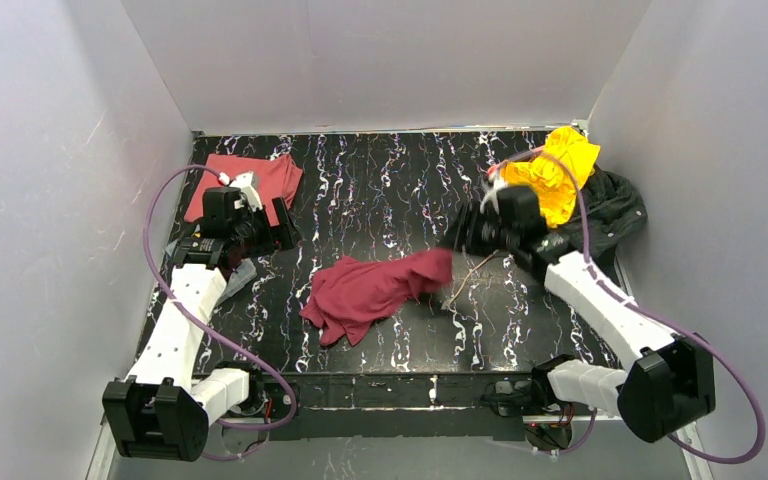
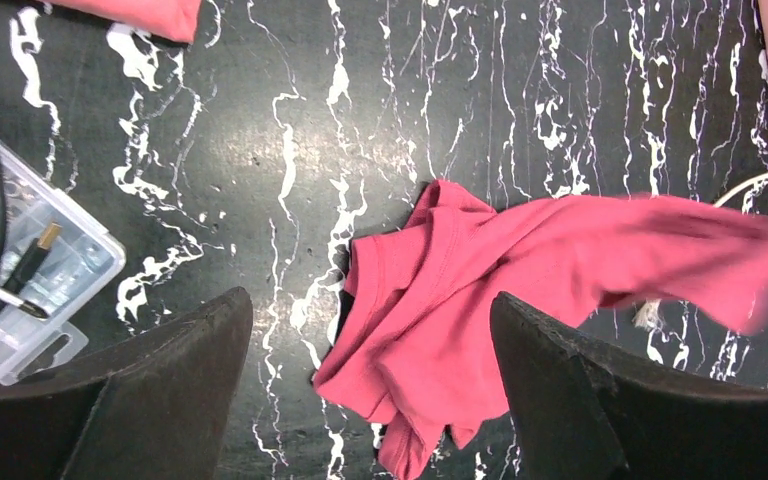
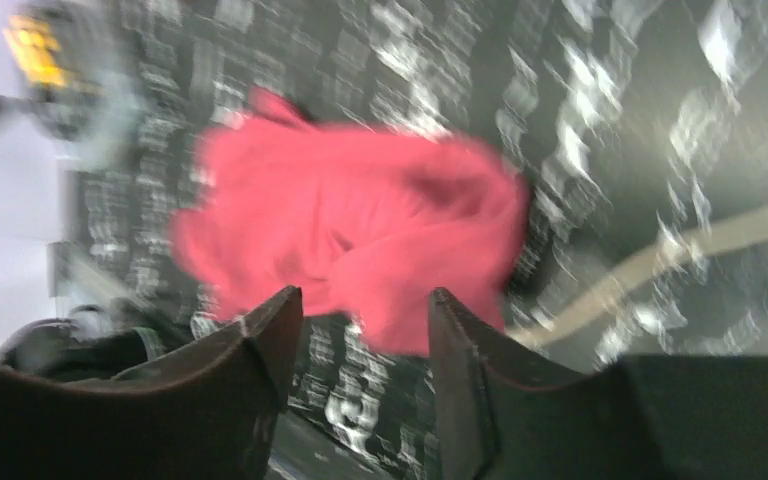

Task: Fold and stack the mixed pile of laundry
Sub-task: Place the tank top at the center of the board, then flatten out the tank top at the center of the board.

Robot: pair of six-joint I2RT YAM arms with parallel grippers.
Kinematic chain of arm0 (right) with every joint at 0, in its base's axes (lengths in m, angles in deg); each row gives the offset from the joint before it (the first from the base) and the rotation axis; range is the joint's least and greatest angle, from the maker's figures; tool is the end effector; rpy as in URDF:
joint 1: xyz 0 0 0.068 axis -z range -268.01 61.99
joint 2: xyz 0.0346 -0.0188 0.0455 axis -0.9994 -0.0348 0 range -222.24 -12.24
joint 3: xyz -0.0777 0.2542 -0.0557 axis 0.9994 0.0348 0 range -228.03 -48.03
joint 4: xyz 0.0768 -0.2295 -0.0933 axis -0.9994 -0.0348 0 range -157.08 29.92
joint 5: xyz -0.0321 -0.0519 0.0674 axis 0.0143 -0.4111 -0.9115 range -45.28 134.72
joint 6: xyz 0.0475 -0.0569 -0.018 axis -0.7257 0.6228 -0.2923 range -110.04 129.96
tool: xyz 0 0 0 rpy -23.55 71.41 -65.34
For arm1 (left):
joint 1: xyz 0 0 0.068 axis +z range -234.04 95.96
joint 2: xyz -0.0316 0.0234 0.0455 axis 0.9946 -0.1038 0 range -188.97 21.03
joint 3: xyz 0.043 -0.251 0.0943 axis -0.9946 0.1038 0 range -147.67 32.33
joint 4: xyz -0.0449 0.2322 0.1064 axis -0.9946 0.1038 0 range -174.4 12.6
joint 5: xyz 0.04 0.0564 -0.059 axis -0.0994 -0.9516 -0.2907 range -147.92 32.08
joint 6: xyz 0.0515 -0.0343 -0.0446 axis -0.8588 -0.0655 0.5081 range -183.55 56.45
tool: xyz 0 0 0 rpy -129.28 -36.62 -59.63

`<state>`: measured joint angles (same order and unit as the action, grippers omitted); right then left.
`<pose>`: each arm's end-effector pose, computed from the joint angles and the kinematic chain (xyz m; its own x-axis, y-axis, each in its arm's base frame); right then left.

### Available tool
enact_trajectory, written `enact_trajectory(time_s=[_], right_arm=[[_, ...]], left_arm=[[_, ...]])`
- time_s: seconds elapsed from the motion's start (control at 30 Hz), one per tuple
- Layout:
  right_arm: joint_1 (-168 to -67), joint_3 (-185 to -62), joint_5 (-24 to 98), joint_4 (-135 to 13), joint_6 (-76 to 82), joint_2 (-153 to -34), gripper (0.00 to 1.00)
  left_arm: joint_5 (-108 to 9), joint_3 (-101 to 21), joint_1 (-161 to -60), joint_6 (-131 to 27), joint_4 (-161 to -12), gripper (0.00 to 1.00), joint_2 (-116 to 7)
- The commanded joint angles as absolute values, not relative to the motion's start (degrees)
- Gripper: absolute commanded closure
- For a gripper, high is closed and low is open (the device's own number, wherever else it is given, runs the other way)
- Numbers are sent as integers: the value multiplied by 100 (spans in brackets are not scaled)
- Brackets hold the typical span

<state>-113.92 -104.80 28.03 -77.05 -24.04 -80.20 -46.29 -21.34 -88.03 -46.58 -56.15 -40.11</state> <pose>0.2537 0.1439 0.3047 -0.7134 0.2489 -0.6551 -0.2984 0.7380 0.6053 0.2516 -0.0308 0.2914 -0.6246 -0.2431 -0.7421 0.0513 0.9355 -0.3497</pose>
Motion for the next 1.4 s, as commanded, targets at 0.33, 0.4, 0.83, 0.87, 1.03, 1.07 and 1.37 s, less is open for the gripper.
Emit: enact_trajectory(time_s=[0.33,0.4,0.83,0.87,1.03,1.07,1.37], right_arm=[[-11369,-8632,3612,-7773,-1471,-7385,15],[-11379,-8648,3553,-7690,-1413,-7553,18],[-11429,-8869,3535,-7087,-1209,-8635,31],[-11440,-8878,3558,-7055,-1200,-8740,34],[-11475,-9026,3672,-7117,-1159,-9024,52],[-11485,-9038,3673,-7136,-1165,-9020,54],[-11530,-8736,3924,-7639,-1324,-8188,48]], left_arm=[[-3931,-423,-10254,-2648,-5761,16,-3228],[-3921,-279,-10473,-2425,-5844,16,-3260],[-3890,979,-10839,-1026,-8220,47,-4016],[-4087,933,-10836,-1069,-8261,54,-4117],[-4866,166,-10815,-1757,-8094,94,-4930],[-4977,-58,-10804,-1954,-8093,99,-5164],[-5243,-1899,-10602,-3355,-7152,63,-6613]])
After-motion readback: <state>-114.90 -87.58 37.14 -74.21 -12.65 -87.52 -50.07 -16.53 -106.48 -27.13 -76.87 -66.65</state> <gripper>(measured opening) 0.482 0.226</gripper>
